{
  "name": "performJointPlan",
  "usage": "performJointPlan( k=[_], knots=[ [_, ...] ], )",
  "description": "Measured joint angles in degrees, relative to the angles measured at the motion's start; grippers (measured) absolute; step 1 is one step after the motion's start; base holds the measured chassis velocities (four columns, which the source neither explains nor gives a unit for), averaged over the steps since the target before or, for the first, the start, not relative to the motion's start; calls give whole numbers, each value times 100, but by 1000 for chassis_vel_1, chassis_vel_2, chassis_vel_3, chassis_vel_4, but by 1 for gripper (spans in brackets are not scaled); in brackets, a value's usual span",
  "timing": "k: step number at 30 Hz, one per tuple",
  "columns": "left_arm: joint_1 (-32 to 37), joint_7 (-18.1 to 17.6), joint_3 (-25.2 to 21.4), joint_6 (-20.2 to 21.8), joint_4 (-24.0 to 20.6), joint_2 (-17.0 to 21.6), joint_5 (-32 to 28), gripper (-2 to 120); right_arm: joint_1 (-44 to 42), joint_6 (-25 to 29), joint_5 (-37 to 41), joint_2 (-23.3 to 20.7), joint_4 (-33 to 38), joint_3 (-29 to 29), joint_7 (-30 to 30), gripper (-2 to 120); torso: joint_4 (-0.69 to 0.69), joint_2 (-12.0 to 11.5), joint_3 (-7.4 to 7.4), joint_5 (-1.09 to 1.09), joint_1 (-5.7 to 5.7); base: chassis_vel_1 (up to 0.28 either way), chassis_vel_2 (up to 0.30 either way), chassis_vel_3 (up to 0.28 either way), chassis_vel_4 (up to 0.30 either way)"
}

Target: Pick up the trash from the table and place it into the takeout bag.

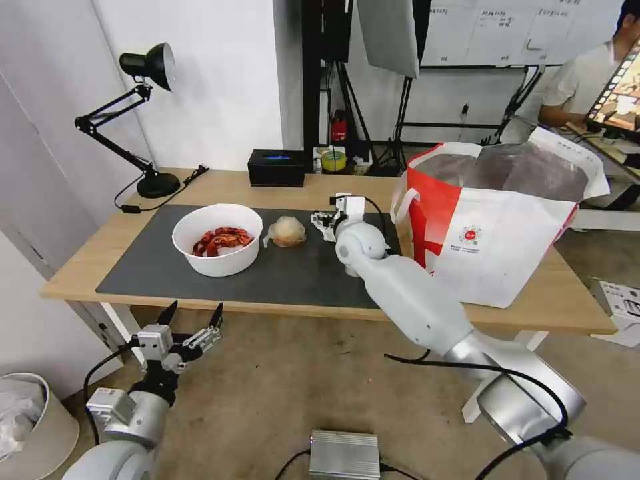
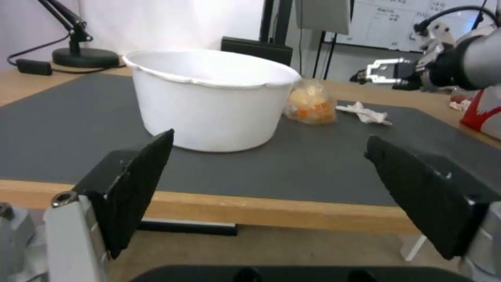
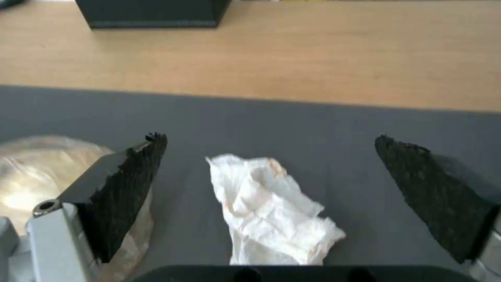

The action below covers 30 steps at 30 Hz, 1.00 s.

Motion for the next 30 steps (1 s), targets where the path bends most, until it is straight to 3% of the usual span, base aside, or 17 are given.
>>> performJointPlan(
  k=[23,27,30],
  knots=[
    [1,38,41,-98,101,-30,22,100,-270,61,-505,247,-507,60,-95,100,-1,1,0,0,0,0,0,0,0],
    [9,103,35,-120,119,-53,33,100,-269,64,-510,259,-524,63,-98,93,-1,1,0,0,-1,0,0,0,0],
    [9,115,49,-123,126,-69,38,100,-278,69,-504,258,-524,76,-97,80,-1,1,-1,0,-1,0,0,0,0]
  ],
)
